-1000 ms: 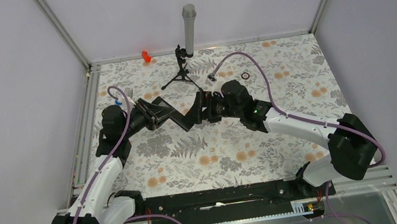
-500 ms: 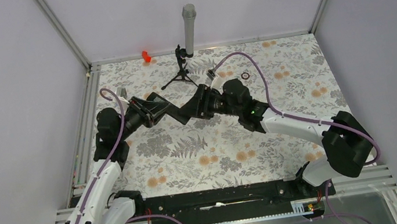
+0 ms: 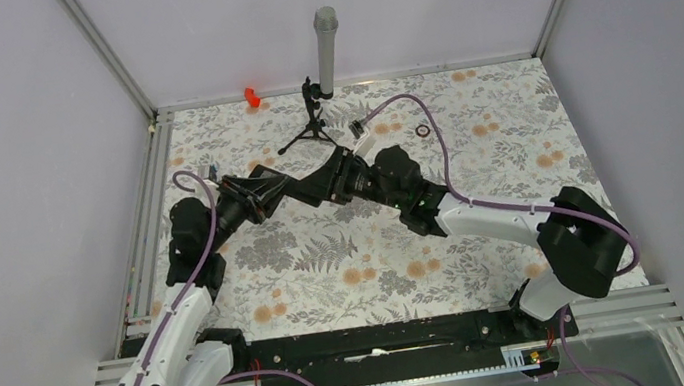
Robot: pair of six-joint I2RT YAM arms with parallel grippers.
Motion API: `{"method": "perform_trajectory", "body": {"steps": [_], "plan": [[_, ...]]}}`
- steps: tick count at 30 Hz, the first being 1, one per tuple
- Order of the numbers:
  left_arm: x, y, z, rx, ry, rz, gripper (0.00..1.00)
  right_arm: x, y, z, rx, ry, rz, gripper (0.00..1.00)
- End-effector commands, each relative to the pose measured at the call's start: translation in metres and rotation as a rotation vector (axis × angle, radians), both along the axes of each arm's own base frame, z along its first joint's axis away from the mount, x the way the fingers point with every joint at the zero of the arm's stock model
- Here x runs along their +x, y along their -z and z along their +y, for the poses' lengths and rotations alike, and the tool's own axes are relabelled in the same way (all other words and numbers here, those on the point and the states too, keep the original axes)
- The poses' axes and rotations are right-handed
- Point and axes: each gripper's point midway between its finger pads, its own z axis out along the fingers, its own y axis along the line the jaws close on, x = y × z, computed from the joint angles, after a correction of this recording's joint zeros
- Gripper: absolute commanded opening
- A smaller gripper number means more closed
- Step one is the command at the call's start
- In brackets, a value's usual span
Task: Load the batteries into the remote control
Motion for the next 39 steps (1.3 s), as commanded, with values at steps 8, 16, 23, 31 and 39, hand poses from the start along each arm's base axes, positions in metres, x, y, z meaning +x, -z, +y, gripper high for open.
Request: {"method": "perform_trajectory", "body": {"steps": [8,16,23,31,39], "plan": [[-0.025,-0.080,-0.002,-0.205,0.044,-0.189,0.00,0.021,0.024,0.019,-0.009,0.113,-0.037,0.23],[-0.047,-0.096,-0.016,-0.283,0.155,-0.183,0.00,0.029,0.017,0.036,0.095,0.103,-0.098,0.17],[-0.066,-0.105,-0.022,-0.299,0.227,-0.184,0.00,0.030,0.009,0.052,0.153,0.058,-0.145,0.06],[-0.061,-0.096,-0.023,-0.160,0.185,-0.228,0.00,0.024,0.004,0.042,0.146,0.041,-0.163,0.13],[-0.030,-0.078,-0.008,0.028,0.087,-0.277,0.00,0.009,0.004,-0.019,0.097,-0.005,-0.153,0.32]]}}
